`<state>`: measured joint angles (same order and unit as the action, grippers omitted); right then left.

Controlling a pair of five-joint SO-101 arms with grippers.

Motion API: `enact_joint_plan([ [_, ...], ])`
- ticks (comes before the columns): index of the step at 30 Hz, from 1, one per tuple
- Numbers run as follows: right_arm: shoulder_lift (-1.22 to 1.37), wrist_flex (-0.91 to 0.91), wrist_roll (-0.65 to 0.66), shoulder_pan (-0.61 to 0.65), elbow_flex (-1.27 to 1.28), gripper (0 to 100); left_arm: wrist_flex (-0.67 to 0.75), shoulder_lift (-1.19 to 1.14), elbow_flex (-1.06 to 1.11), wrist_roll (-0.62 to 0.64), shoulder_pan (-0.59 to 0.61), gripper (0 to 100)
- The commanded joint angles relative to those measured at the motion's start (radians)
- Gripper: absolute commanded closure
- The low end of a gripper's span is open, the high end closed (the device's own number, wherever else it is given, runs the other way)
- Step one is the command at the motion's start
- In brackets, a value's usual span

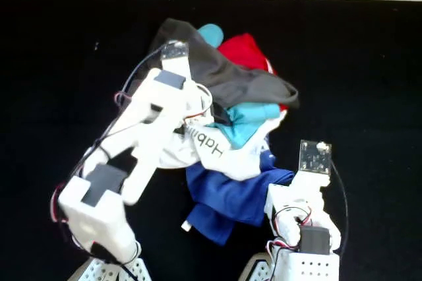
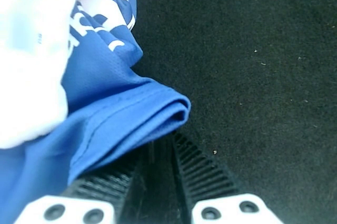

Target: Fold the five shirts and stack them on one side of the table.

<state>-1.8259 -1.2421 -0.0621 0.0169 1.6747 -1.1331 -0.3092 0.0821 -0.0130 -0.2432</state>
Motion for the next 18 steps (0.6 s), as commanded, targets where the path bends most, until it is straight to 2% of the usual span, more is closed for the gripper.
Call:
enact_joint_plan([
  [1, -0.012, -0.007, -0.002, -0.004, 0.133, 96.5, -0.106, -0.113, -0.13, -0.002, 0.033, 60],
  [4, -0.012, -0.007, -0.002, -0.004, 0.133, 96.5, -0.25, -0.193, -0.265, -0.051, 0.067, 69],
  [8, -0.012, -0.007, -0.002, -0.004, 0.133, 96.5, -0.37, -0.294, -0.427, -0.092, 0.14, 98],
  [14, -0.012, -0.007, -0.002, -0.004, 0.133, 96.5, -0.466, -0.38, -0.605, -0.094, 0.329, 99],
  [18, -0.012, -0.007, -0.002, -0.004, 0.133, 96.5, -0.539, -0.38, -0.769, -0.158, 0.506, 99],
])
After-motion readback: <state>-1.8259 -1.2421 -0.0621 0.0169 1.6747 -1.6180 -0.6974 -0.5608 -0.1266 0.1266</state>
